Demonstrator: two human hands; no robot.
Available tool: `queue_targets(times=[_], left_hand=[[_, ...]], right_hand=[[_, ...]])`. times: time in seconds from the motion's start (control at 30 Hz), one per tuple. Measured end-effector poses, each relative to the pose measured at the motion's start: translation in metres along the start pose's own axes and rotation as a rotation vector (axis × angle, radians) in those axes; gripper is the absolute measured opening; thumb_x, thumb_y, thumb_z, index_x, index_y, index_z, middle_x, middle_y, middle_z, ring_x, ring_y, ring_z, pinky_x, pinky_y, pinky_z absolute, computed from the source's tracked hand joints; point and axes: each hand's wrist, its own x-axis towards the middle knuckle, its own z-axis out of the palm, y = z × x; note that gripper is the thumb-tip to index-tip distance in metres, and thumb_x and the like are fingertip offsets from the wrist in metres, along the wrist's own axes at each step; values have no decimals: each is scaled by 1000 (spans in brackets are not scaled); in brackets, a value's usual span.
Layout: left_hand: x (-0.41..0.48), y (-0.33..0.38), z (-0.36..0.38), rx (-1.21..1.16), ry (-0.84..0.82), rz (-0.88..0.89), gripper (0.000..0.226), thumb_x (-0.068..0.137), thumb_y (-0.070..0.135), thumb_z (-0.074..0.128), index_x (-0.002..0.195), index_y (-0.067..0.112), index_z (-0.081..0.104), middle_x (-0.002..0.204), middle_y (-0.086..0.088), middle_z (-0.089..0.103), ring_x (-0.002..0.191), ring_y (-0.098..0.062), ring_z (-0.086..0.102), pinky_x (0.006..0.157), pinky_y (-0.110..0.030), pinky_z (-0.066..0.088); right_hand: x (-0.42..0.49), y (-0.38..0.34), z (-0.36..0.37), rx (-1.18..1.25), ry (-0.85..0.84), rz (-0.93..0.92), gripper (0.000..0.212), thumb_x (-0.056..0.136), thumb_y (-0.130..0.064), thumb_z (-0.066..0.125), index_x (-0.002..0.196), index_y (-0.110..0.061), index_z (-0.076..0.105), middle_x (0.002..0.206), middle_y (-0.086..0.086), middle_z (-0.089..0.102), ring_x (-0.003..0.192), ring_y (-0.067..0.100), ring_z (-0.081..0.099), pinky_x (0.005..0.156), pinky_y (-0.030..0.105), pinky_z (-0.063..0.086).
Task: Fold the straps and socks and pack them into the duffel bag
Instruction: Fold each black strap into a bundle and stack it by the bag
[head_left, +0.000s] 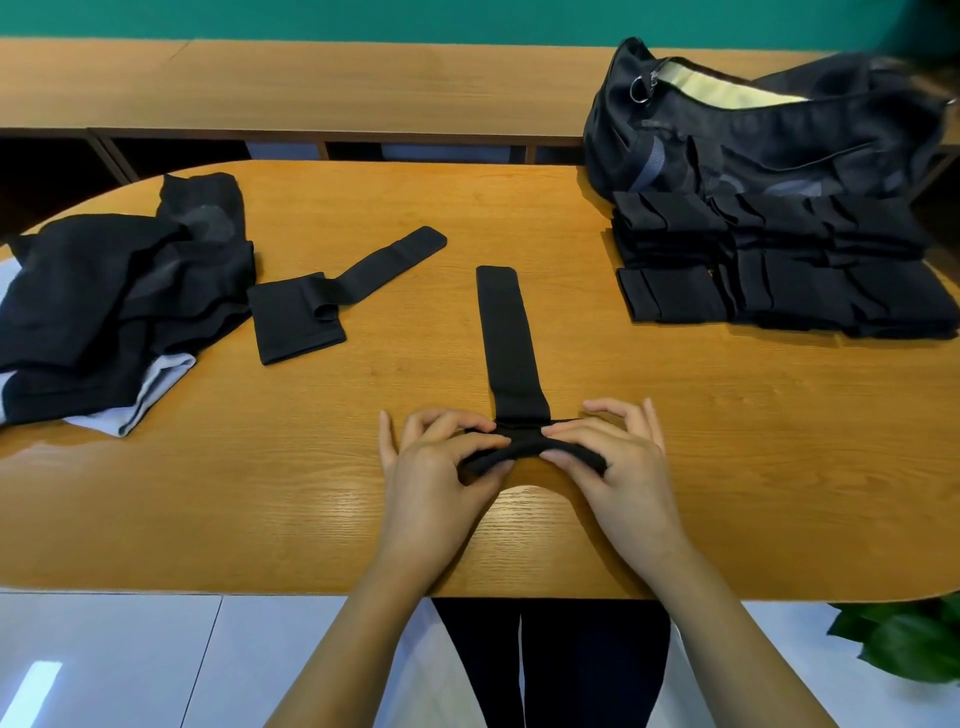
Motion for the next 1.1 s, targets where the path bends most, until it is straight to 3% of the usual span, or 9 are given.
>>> queue_targets(times=[0.1, 0.27, 0.4, 0.5, 0.6, 0.73, 0.87, 1.0, 1.1], left_hand=[[0, 1, 0, -22, 13, -16, 26, 81, 47, 58, 95, 32, 75, 102, 27, 58, 112, 2, 39, 116, -58, 2], [1, 2, 0, -17, -4, -18, 34, 84, 53, 52, 96, 30, 74, 105, 27, 58, 116, 1, 39, 116, -58, 2], [0, 1, 0, -14, 4, -18, 36, 84, 52, 52, 96, 27, 75, 102, 26, 59, 115, 0, 40, 116, -57, 3], [0, 1, 1, -39, 35, -53, 35, 84, 51, 53, 94, 25, 74, 97, 21, 64, 111, 2, 42, 117, -54, 5], [0, 1, 1, -73, 70, -79, 31, 86, 52, 53, 90, 27, 72, 89, 17, 65, 105, 1, 44, 117, -55, 10], [0, 3, -1, -107, 72, -86, 34, 84, 60, 45, 96, 37, 68, 87, 19, 67, 106, -3, 48, 117, -54, 11], [0, 2, 0, -72, 63, -88, 40, 83, 57, 47, 90, 26, 72, 83, 18, 65, 101, -1, 47, 117, -54, 12], [0, 2, 1, -56, 103, -114, 16, 84, 41, 64, 80, 27, 58, 75, 22, 50, 88, -6, 50, 115, -55, 20], [1, 2, 1, -87, 112, -142, 26, 83, 38, 67, 102, 36, 50, 75, 18, 50, 86, 0, 51, 117, -51, 19]], right_hand=[[1, -1, 0, -6, 14, 11, 43, 84, -53, 46, 99, -25, 75, 95, -17, 65, 111, 10, 50, 115, 55, 15], [-1, 2, 2, -22, 43, 17, 37, 91, -48, 49, 93, -20, 72, 91, -19, 52, 100, 3, 44, 114, 53, 20], [-1, 1, 1, -34, 33, 67, 49, 88, -62, 46, 93, -20, 72, 90, -19, 54, 103, 6, 46, 116, 45, 16], [-1, -1, -1, -54, -3, 79, 45, 82, -61, 49, 94, -22, 70, 92, -18, 59, 109, 9, 45, 116, 46, 14], [-1, -1, 0, -78, -1, 84, 39, 82, -55, 54, 94, -22, 71, 96, -17, 62, 110, 7, 43, 113, 55, 24], [-1, -3, -1, -52, 56, 117, 43, 83, -55, 49, 88, -19, 72, 84, -22, 53, 96, -3, 33, 100, 60, 39], [-1, -5, 0, -44, 92, 135, 42, 81, -56, 48, 79, -18, 66, 78, -29, 37, 87, -5, 28, 93, 60, 45], [-1, -3, 0, -18, 34, 244, 47, 77, -63, 50, 100, -22, 58, 86, -13, 46, 98, 7, 40, 99, 49, 43], [0, -5, -3, 12, 39, 248, 52, 75, -63, 56, 112, -27, 51, 85, -16, 48, 99, 14, 50, 102, 41, 38]])
